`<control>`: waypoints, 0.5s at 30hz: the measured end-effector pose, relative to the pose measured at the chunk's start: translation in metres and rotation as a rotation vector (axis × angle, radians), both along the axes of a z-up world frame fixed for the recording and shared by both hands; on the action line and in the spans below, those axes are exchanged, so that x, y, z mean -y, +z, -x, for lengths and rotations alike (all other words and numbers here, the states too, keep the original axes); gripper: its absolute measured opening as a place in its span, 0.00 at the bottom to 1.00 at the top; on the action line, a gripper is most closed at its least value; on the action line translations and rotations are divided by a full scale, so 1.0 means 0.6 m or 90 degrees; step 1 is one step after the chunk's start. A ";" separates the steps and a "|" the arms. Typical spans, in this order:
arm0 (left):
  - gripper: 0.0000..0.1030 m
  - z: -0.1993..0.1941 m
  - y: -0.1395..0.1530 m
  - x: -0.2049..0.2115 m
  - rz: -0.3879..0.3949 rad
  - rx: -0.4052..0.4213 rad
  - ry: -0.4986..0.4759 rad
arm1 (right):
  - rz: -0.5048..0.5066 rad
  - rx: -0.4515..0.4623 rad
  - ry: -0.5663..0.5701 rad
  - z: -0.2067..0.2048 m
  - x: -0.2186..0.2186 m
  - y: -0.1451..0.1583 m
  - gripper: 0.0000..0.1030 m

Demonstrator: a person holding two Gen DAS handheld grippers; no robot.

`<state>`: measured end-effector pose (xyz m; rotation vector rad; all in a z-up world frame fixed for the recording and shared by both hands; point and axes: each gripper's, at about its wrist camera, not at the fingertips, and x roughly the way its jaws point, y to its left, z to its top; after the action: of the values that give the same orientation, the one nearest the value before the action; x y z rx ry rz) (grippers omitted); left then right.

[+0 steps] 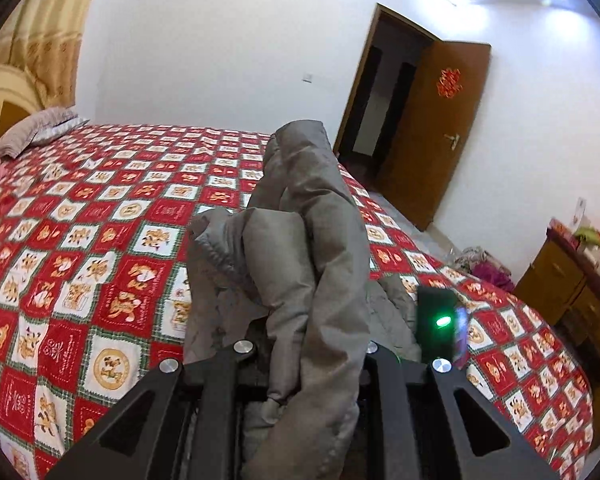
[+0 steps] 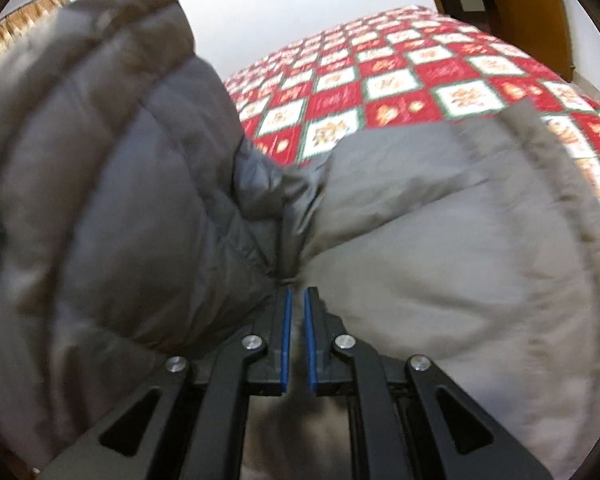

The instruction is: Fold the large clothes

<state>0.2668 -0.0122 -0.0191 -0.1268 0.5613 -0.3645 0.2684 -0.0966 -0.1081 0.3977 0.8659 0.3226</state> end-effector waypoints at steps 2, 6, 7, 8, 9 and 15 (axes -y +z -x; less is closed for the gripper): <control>0.17 0.000 -0.001 0.024 -0.018 0.001 -0.006 | -0.014 0.002 -0.013 0.012 0.031 0.006 0.15; 0.17 -0.002 -0.015 0.071 -0.050 -0.002 -0.028 | -0.018 0.004 -0.048 0.034 0.089 0.008 0.15; 0.17 -0.003 -0.024 0.090 -0.062 -0.007 -0.037 | -0.019 0.003 -0.058 0.041 0.105 0.007 0.15; 0.17 -0.004 -0.030 0.102 -0.071 -0.011 -0.043 | -0.022 0.002 -0.067 0.048 0.118 0.005 0.15; 0.17 -0.004 -0.037 0.115 -0.081 -0.013 -0.049 | -0.025 0.001 -0.076 0.052 0.130 0.005 0.15; 0.17 -0.003 -0.092 0.189 -0.141 -0.028 -0.074 | -0.046 -0.004 -0.102 0.080 0.190 0.001 0.15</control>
<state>0.2684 -0.1256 -0.0744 0.1116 0.6508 -0.4105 0.2203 -0.2106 -0.1075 0.5324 0.8246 0.2058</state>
